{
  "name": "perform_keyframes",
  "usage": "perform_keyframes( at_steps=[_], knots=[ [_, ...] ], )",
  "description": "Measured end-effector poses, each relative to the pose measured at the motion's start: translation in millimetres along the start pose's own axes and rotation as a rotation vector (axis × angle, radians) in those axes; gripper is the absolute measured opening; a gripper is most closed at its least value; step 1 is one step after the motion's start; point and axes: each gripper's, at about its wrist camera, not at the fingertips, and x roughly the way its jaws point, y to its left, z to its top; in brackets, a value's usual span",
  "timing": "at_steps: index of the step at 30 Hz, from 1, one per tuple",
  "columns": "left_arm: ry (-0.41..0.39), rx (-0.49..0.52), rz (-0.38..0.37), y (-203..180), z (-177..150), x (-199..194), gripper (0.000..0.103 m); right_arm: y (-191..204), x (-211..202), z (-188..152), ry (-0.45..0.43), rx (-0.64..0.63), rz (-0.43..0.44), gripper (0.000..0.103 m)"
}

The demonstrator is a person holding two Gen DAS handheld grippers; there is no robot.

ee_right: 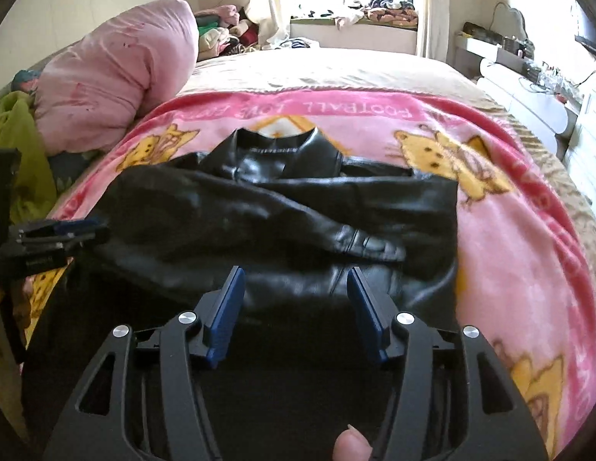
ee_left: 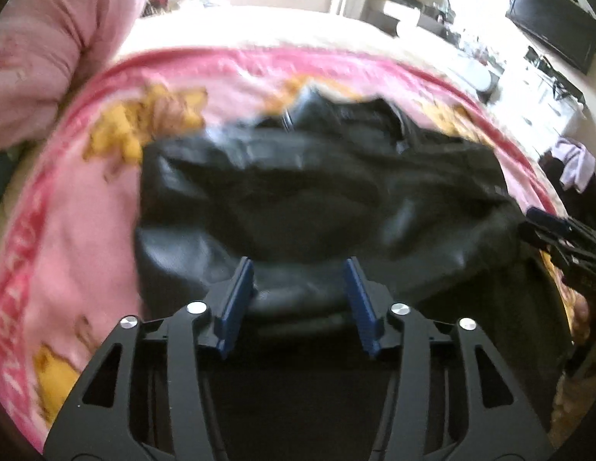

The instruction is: Fold large clothes

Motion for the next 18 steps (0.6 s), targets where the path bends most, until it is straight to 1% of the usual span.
perform_keyframes(
  at_steps=[2,3,4,6,9,12,14,16,18],
  knots=[
    [0.024,0.021,0.039,-4,-10,13,0.045,2,5,-3,0.015,0.001,0.011,0.055],
    [0.029,0.030,0.049,-5,-12,17,0.045,1,10,-4,0.034,0.006,0.011,0.057],
    [0.031,0.040,0.060,-6,-15,22,0.046,0,16,-6,0.058,0.013,0.007,0.058],
    [0.024,0.050,0.072,-7,-16,25,0.046,-7,34,-14,0.138,0.042,-0.026,0.059],
    [0.021,0.043,0.064,-6,-14,27,0.047,-17,44,-21,0.144,0.081,0.016,0.059],
    [0.013,0.043,0.066,-6,-13,23,0.047,-22,36,-16,0.130,0.114,0.048,0.059],
    [0.008,0.044,0.051,-7,-11,18,0.053,-24,26,-11,0.106,0.133,0.069,0.061],
    [0.002,0.037,0.029,-9,-9,11,0.069,-26,18,-8,0.087,0.140,0.081,0.070],
    [-0.008,0.043,0.032,-12,-7,5,0.077,-30,10,-6,0.067,0.153,0.082,0.077]
  ],
)
